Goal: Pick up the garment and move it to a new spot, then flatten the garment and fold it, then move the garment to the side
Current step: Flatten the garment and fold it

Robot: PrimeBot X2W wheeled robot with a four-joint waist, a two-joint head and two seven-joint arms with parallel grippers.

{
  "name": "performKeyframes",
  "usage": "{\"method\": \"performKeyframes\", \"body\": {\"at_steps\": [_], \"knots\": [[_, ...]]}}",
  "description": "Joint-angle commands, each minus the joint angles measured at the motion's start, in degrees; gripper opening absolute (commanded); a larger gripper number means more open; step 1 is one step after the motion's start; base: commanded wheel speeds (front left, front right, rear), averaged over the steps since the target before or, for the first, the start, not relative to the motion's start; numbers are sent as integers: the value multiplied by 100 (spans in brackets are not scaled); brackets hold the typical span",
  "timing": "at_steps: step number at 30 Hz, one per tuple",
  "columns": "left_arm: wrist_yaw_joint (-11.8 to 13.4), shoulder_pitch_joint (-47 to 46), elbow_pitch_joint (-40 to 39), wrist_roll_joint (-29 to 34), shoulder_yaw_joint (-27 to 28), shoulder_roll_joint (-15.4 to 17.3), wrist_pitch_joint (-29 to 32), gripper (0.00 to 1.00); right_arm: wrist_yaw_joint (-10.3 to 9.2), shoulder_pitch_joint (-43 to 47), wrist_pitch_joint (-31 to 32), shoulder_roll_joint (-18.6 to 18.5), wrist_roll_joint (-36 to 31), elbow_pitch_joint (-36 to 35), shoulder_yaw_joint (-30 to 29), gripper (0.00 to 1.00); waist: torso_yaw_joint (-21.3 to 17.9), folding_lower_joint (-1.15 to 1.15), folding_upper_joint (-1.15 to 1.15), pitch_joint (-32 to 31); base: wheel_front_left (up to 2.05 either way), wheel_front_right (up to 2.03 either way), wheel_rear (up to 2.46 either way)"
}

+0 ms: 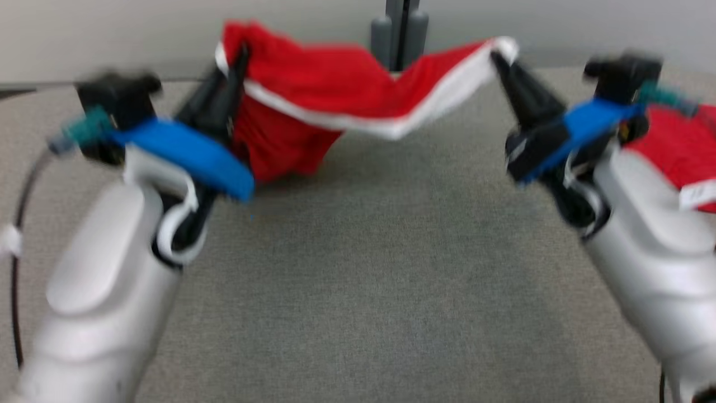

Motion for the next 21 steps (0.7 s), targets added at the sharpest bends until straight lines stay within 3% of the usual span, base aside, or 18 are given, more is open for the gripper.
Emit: {"method": "performKeyframes", "body": {"at_steps": [1,7,13,17,21], "knots": [[-5,-416,118,-83,81,-77,67,0,1,-392,54,39,123,112,-66,0,110,-1,-1,224,0,0,0],[-4,-2618,1171,-218,308,-350,310,0,2,-2429,335,258,417,940,-279,0,54,-1,-1,962,0,0,0],[-6,-4368,2191,15,298,-575,-120,0,2,-3969,60,322,431,1789,-462,0,-64,-1,-1,1331,0,0,0],[-7,-4801,2574,-112,190,-721,-550,0,2,-4211,-180,420,562,1949,-281,0,-134,-1,-1,1337,0,0,0],[-7,-4418,2739,-296,-157,-718,-891,0,1,-3698,-256,345,747,1885,134,0,-144,-1,-1,1233,0,0,0]]}}
